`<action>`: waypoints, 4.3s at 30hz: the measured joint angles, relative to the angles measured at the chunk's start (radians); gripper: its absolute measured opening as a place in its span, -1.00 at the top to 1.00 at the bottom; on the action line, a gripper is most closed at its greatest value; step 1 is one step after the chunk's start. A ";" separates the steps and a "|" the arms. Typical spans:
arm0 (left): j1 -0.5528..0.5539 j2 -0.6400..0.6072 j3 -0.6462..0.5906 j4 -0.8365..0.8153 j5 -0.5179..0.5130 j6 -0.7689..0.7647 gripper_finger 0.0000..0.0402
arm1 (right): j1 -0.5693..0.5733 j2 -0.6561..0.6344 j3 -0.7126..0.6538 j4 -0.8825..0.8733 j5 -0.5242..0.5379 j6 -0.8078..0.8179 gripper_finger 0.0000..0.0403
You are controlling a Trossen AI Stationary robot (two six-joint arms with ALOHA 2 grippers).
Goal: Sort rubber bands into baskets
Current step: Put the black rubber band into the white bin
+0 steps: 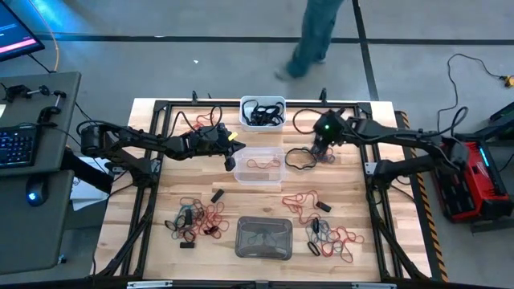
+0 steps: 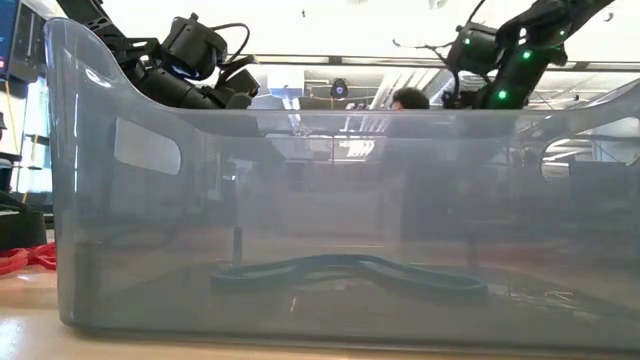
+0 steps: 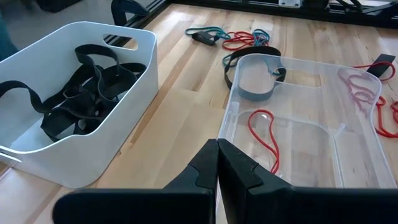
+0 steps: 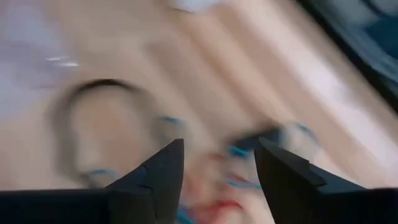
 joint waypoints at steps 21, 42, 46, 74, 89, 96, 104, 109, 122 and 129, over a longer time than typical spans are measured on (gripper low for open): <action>0.000 0.000 0.000 -0.003 0.000 0.007 1.00 | 0.033 0.388 -0.044 0.408 -0.112 -0.233 0.33; 0.014 0.000 0.000 0.002 0.000 0.008 1.00 | 0.040 0.332 0.200 0.202 -0.050 -0.255 0.99; 0.016 0.000 0.000 0.003 0.000 0.008 1.00 | 0.046 0.329 0.310 0.141 -0.014 -0.249 1.00; 0.015 0.000 0.000 -0.024 0.008 0.008 1.00 | 0.012 0.581 0.250 0.098 -0.096 -0.362 0.32; 0.015 0.000 0.000 -0.022 0.008 0.009 1.00 | 0.008 0.527 0.299 0.063 -0.104 -0.339 0.93; 0.015 0.000 0.000 -0.022 0.008 0.009 1.00 | 0.036 0.452 0.383 -0.001 -0.097 -0.324 0.99; 0.015 0.000 0.000 -0.023 0.008 0.013 1.00 | 0.056 0.402 0.454 -0.053 -0.098 -0.304 0.99; 0.015 0.000 0.000 -0.029 0.008 0.009 1.00 | 0.055 0.406 0.426 -0.097 -0.097 -0.313 0.84; 0.014 0.000 0.000 -0.030 0.008 0.008 1.00 | 0.013 0.532 0.340 -0.059 -0.097 -0.349 0.46; 0.014 0.000 0.000 -0.049 0.008 0.008 1.00 | 0.001 0.606 0.340 -0.045 -0.097 -0.390 0.47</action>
